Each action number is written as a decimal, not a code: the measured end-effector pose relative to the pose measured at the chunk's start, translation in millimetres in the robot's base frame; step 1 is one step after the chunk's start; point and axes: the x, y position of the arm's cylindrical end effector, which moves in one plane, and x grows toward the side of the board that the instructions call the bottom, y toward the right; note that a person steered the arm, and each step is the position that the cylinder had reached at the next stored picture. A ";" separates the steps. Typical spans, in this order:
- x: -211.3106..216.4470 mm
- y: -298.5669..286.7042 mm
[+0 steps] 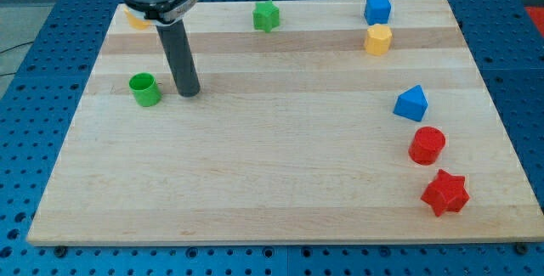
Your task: Push the red star towards the bottom left of the board
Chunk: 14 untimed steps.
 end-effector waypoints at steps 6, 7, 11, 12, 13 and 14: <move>-28.6 151.1; -28.7 211.9; 3.3 427.2; 98.5 451.1; 160.5 372.0; 175.0 325.2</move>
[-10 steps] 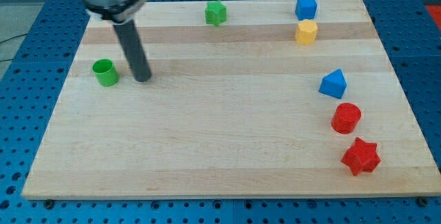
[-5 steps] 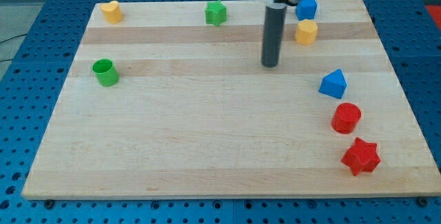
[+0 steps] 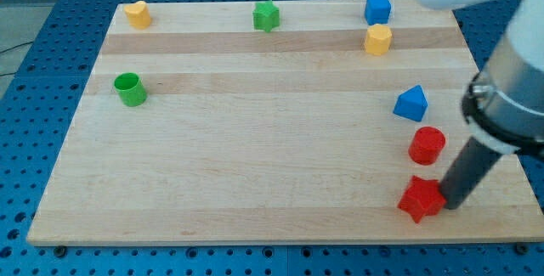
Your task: Push the red star towards the bottom left of the board
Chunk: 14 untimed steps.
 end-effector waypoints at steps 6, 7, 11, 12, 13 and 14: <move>16.8 -20.5; 17.6 -121.5; -71.0 -247.3; -69.2 -319.5; -73.5 -297.7; -72.2 -318.7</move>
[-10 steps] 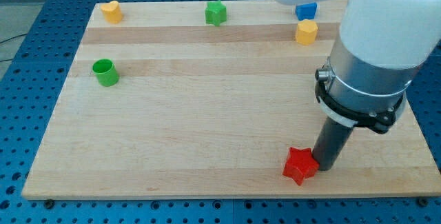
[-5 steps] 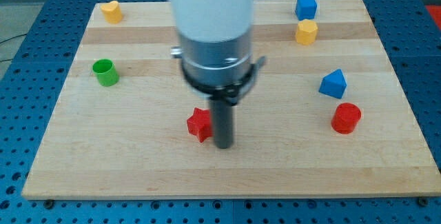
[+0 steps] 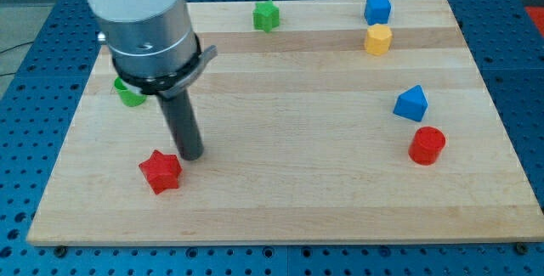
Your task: Push the red star towards the bottom left of the board
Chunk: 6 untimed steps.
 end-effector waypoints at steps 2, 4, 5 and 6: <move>4.5 -89.7; -30.3 -51.4; -37.8 12.7; 1.3 21.2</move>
